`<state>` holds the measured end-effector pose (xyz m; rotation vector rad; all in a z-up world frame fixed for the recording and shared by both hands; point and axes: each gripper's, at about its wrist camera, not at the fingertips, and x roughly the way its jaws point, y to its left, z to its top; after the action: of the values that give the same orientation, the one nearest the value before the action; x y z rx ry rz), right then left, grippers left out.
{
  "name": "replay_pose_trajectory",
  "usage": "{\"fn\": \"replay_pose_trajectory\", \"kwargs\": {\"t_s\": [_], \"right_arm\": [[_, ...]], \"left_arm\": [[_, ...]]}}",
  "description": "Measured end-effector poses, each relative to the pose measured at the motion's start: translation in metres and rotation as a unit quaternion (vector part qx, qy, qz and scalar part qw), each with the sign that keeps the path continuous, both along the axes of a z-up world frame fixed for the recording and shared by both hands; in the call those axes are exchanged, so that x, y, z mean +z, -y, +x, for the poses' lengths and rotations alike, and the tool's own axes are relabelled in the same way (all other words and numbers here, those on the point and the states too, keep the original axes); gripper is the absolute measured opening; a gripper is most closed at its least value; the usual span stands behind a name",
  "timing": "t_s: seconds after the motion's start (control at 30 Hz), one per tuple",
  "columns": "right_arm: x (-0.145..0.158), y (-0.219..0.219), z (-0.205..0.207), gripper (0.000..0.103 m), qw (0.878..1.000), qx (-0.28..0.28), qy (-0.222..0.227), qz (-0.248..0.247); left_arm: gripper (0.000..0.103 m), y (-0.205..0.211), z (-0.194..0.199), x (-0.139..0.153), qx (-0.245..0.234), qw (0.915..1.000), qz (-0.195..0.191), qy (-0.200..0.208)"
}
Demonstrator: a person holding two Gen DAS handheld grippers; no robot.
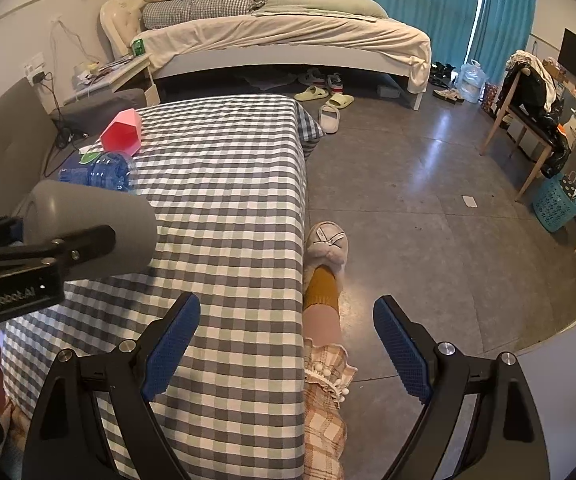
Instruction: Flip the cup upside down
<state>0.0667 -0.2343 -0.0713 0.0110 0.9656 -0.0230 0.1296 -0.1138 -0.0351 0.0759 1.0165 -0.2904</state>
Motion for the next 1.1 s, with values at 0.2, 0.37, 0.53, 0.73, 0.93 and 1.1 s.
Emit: {"fn": "replay_pose_trajectory", "kwargs": {"t_s": [0.2, 0.37, 0.53, 0.73, 0.93, 1.1], "right_arm": [[-0.002, -0.004, 0.001, 0.089, 1.0, 0.004, -0.002, 0.003], [-0.002, -0.002, 0.003, 0.089, 1.0, -0.001, 0.002, 0.011], [-0.006, -0.005, 0.009, 0.089, 0.999, -0.004, 0.003, 0.031], [-0.007, -0.011, 0.009, 0.089, 0.999, 0.006, 0.005, 0.031], [-0.003, -0.003, 0.007, 0.089, 1.0, -0.005, 0.008, 0.029], [-0.004, -0.005, 0.007, 0.089, 1.0, 0.0, 0.003, 0.024]], "left_arm": [[0.073, -0.006, 0.008, -0.009, 0.021, 0.9994, -0.001, -0.027], [0.073, -0.007, -0.006, -0.003, 0.002, 0.9992, 0.003, -0.04], [0.073, -0.012, -0.025, -0.008, -0.021, 0.996, 0.03, -0.082], [0.073, -0.011, -0.006, -0.021, -0.005, 0.9958, 0.04, -0.083], [0.073, -0.005, -0.003, -0.028, -0.003, 0.9978, 0.048, -0.046], [0.073, -0.01, -0.014, -0.033, -0.001, 0.9996, 0.028, -0.005]]}}
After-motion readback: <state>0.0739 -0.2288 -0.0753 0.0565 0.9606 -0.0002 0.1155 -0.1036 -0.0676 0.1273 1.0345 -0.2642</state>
